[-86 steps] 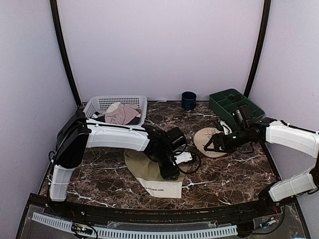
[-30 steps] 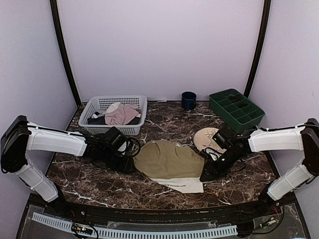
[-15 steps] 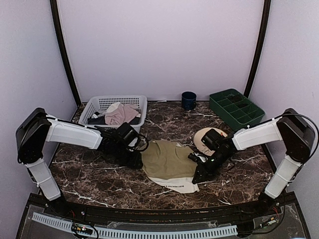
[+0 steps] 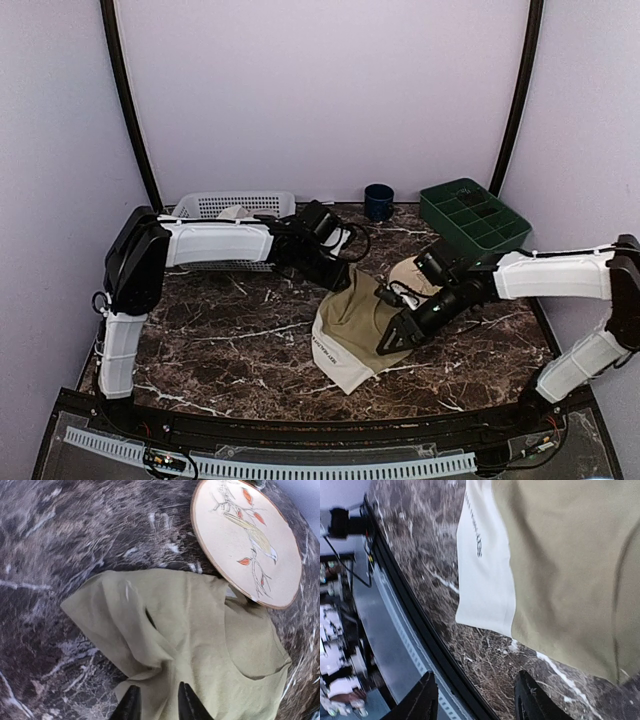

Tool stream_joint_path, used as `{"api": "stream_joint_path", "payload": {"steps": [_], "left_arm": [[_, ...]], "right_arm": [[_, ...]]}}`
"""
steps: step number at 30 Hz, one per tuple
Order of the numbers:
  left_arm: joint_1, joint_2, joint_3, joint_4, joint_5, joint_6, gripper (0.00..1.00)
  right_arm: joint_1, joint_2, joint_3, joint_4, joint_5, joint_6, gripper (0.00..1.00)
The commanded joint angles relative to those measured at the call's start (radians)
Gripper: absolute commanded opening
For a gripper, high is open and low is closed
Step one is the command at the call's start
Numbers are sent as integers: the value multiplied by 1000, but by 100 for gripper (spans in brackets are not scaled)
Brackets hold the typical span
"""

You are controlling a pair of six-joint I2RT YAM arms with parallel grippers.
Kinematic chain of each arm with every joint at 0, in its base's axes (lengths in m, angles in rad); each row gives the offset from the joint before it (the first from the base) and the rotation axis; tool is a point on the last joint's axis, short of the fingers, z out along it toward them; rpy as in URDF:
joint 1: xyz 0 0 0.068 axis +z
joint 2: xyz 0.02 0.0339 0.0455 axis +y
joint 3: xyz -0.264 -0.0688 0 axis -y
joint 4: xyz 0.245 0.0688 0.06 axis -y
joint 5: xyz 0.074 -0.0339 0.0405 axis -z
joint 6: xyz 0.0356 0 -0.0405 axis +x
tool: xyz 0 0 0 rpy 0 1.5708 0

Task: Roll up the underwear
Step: Rotate the underwear at the center of the board.

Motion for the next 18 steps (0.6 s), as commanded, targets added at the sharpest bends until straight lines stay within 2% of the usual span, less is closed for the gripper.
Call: {"api": "stream_joint_path", "payload": {"steps": [1, 3, 7, 12, 18], "left_arm": [[-13, -133, -51, -89, -88, 54, 41], [-27, -212, -126, -53, -60, 73, 46], [-132, -244, -200, -57, -3, 167, 46], [-221, -138, -174, -78, 131, 192, 42], [-237, -17, -97, -123, 212, 199, 38]], "right_arm": [[-100, -137, -25, -9, 22, 43, 55], [-132, -154, -5, -19, 44, 32, 56], [-198, -112, 45, -24, 84, 29, 53], [-262, -69, 115, -21, 111, 27, 50], [-303, -2, 208, -49, 127, -1, 49]]}}
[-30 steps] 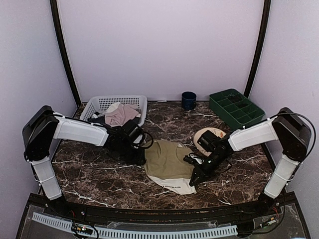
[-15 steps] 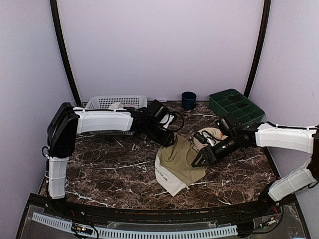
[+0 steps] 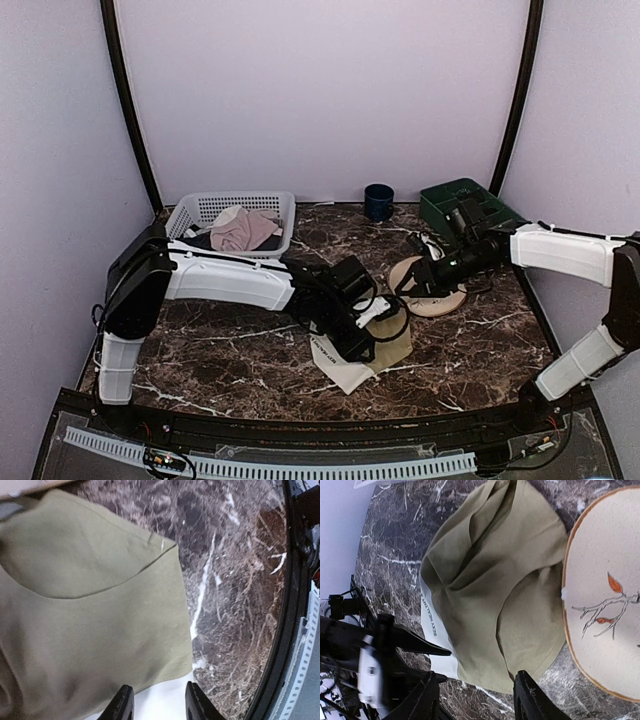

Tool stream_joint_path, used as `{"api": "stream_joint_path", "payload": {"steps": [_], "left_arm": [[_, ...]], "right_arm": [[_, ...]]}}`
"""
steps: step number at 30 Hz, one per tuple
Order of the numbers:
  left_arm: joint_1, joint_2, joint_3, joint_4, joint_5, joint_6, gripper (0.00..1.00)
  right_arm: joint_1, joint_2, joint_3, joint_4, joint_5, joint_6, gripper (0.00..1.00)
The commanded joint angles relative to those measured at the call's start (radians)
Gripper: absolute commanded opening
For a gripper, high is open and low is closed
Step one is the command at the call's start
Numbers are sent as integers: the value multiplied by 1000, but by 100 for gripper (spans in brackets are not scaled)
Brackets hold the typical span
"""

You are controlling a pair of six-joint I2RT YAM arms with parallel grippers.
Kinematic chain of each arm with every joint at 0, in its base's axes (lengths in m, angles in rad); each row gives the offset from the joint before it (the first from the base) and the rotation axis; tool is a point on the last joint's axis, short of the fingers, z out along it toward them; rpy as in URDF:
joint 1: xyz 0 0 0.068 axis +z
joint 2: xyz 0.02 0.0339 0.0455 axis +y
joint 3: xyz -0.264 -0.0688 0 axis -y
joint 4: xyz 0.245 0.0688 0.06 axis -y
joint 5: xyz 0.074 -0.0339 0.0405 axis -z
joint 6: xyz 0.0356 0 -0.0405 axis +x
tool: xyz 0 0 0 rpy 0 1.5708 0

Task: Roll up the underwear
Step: Rotate the underwear at the center of the board.

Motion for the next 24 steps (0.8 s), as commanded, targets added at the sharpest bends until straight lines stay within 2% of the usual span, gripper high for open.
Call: {"api": "stream_joint_path", "payload": {"steps": [1, 7, 11, 14, 17, 20, 24], "left_arm": [[19, 55, 37, -87, 83, 32, 37], [19, 40, -39, -273, 16, 36, 29], [39, -75, -216, -315, -70, 12, 25], [155, -207, -401, -302, -155, -77, 24], [252, -362, -476, -266, -217, -129, 29], [265, -509, -480, -203, -244, -143, 38], [283, -588, -507, -128, -214, -222, 42]], "right_arm": [[-23, 53, 87, -21, 23, -32, 49], [-23, 103, 117, 28, 4, -20, 48], [-21, 146, 138, 67, -39, -4, 46], [-11, 192, 158, 90, -49, 3, 45], [25, 231, 187, 110, -47, 3, 45], [70, 303, 249, 115, -40, -4, 44], [142, 410, 377, 94, -14, -38, 42]]}}
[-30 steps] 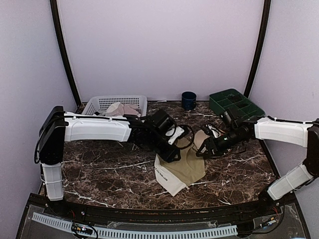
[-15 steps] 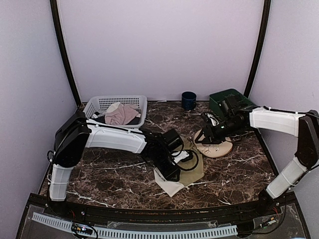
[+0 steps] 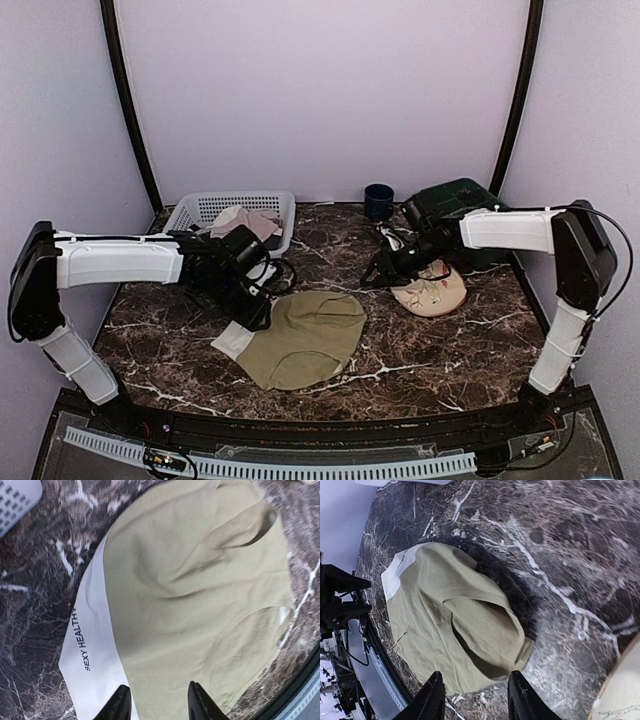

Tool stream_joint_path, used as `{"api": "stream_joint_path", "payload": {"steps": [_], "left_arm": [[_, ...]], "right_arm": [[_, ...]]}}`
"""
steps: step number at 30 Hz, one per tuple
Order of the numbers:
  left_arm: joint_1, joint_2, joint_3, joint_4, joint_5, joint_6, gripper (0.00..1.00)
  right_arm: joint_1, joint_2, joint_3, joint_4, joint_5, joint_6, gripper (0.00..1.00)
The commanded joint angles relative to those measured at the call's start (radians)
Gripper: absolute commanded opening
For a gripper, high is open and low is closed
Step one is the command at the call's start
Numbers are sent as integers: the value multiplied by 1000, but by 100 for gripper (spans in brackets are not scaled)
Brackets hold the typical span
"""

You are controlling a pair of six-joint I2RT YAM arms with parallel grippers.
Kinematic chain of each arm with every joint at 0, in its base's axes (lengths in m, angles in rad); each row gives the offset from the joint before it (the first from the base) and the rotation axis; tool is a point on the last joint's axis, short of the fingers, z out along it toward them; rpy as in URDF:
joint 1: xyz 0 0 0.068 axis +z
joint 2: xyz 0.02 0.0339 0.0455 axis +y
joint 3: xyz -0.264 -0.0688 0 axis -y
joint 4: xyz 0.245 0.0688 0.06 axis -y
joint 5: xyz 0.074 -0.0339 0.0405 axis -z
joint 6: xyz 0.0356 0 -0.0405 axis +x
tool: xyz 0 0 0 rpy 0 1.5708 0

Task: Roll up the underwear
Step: Rotate the underwear at the center of the board.

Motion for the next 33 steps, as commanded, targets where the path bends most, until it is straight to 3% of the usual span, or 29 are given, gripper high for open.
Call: {"api": "stream_joint_path", "payload": {"steps": [1, 9, 15, 22, 25, 29, 33], "left_arm": [[-5, -105, -40, 84, 6, -114, 42], [0, -189, -167, 212, 60, -297, 42], [22, -251, -246, 209, 38, -385, 42], [39, -398, -351, 81, -40, -687, 48], [41, -479, -434, 103, -38, -787, 49], [65, -465, -493, 238, -15, -753, 50], [72, -301, -392, 293, 26, -647, 50]], "right_arm": [[77, 97, 138, 15, 23, -43, 41], [170, 290, 293, -29, 91, -103, 32], [224, 332, 215, -47, 122, -148, 23], [260, 192, -102, -92, 108, -167, 15], [293, 125, -191, -147, 59, -202, 14], [334, 21, -210, -154, -141, -244, 19], [263, -53, -190, -87, -131, -161, 26]]}}
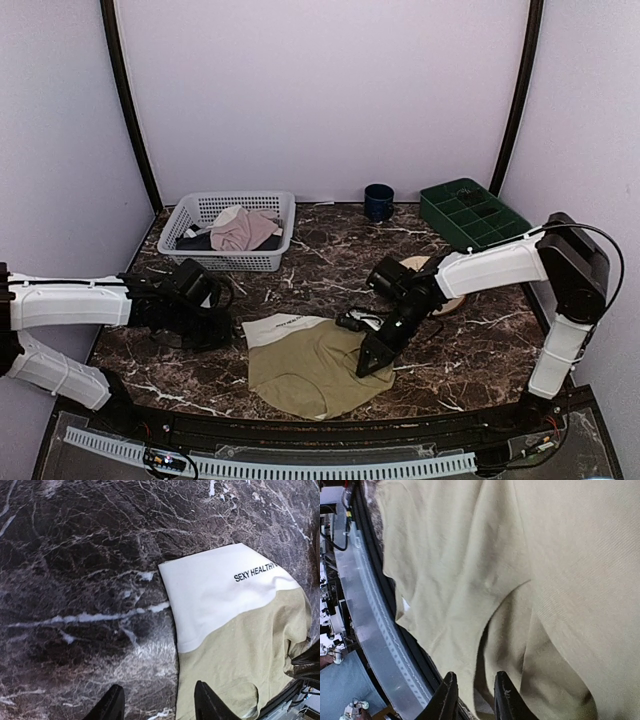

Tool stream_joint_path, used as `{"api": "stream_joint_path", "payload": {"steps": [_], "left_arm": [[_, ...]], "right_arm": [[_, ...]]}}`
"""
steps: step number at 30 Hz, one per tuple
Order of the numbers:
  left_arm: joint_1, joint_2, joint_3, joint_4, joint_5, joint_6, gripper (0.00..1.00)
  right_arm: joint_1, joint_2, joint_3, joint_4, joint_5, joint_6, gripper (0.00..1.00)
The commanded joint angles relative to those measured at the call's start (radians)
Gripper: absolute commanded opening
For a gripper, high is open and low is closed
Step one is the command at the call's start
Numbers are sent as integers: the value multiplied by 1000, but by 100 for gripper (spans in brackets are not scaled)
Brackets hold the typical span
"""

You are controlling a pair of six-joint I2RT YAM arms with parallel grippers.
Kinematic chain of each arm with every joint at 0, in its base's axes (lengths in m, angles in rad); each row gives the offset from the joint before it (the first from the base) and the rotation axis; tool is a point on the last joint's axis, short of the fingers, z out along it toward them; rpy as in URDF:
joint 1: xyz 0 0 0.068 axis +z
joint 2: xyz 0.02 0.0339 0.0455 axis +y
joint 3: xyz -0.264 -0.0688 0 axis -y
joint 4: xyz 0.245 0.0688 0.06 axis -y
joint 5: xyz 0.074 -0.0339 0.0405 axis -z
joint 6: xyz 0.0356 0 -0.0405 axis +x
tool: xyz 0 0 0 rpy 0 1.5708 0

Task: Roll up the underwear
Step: Rotate the underwear at the center of the board, then adjust the underwear at the center of the board.

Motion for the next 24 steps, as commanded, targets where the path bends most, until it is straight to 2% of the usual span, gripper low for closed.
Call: {"api": "stream_joint_path", "payload": {"steps": [1, 4, 10, 14, 19, 21, 24], "left_arm": [[11, 163, 116, 86, 28, 82, 50], [20, 242, 184, 62, -7, 96, 49], [69, 298, 216, 30, -45, 52, 48], [75, 374, 270, -38, -52, 58, 48], [75, 466, 322, -19, -21, 79, 45], [74, 510, 354, -13, -10, 98, 37], [69, 573, 432, 30, 44, 181, 6]], "right_arm": [[-92, -92, 13, 58, -66, 79, 28], [-164, -111, 16, 90, -31, 146, 31], [-221, -79, 68, 49, 160, 173, 35], [-225, -38, 119, 34, 183, 185, 36], [-239, -75, 87, 45, 208, 195, 36], [-251, -92, 68, 47, 215, 195, 37], [-280, -122, 50, 54, 223, 193, 36]]}}
